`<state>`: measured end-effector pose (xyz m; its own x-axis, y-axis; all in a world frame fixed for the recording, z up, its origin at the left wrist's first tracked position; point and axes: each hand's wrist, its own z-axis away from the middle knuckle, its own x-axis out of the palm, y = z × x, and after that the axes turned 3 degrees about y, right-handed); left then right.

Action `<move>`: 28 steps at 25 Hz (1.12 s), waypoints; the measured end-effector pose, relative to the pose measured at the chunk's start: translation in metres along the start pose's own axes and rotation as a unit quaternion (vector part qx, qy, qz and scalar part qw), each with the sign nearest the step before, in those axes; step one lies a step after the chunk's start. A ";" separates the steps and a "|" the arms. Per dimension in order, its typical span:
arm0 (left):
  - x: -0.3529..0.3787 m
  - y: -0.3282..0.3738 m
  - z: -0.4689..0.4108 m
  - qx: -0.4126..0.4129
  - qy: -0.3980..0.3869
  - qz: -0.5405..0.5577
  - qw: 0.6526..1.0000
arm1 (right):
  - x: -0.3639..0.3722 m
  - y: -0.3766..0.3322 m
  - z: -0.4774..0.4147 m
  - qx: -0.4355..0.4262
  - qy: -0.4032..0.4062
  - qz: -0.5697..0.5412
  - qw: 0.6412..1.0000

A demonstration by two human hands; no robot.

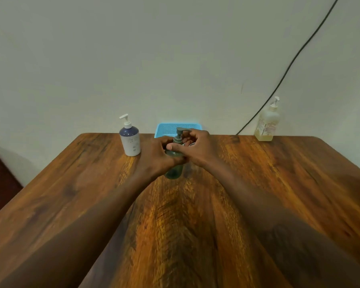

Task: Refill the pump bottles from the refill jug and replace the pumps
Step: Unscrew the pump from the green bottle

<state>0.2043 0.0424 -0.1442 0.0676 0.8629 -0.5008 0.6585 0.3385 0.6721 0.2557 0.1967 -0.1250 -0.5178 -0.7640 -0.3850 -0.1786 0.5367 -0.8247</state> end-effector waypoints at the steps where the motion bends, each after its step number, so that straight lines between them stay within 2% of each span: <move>1: 0.002 0.000 0.006 -0.002 0.004 0.007 1.000 | 0.001 0.002 0.005 0.000 0.003 0.001 1.000; 8: 0.003 0.015 0.035 -0.051 -0.028 0.067 0.996 | -0.009 0.014 0.037 -0.068 0.009 0.008 0.998; 11: -0.005 0.016 0.043 -0.082 -0.072 0.108 0.988 | -0.019 0.013 0.043 -0.086 -0.066 0.008 0.994; 14: -0.013 0.014 0.052 -0.072 -0.082 0.090 0.990 | -0.033 0.004 0.051 -0.039 -0.175 -0.027 0.983; 15: -0.013 0.015 0.056 -0.071 -0.069 0.089 0.991 | -0.034 0.000 0.055 -0.024 -0.181 -0.024 0.983; 19: -0.009 0.025 0.070 -0.056 -0.044 0.055 0.996 | -0.024 -0.010 0.067 0.006 -0.063 0.017 0.998; 20: -0.008 0.027 0.073 -0.055 -0.046 0.051 0.996 | -0.024 -0.010 0.069 0.000 -0.055 0.022 0.998; 22: -0.009 0.028 0.078 -0.056 -0.047 0.051 0.996 | -0.026 -0.015 0.072 -0.009 -0.086 0.018 0.996; 26: -0.016 0.029 0.090 -0.081 -0.029 0.051 0.995 | -0.032 -0.025 0.080 0.022 -0.215 -0.074 0.974; 28: -0.020 0.031 0.092 -0.081 -0.031 0.038 0.996 | -0.028 -0.027 0.084 -0.006 -0.197 -0.009 0.980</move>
<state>0.2920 0.0012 -0.1638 0.1623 0.8655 -0.4740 0.5211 0.3327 0.7859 0.3457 0.1736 -0.1269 -0.1519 -0.8515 -0.5019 -0.1967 0.5236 -0.8289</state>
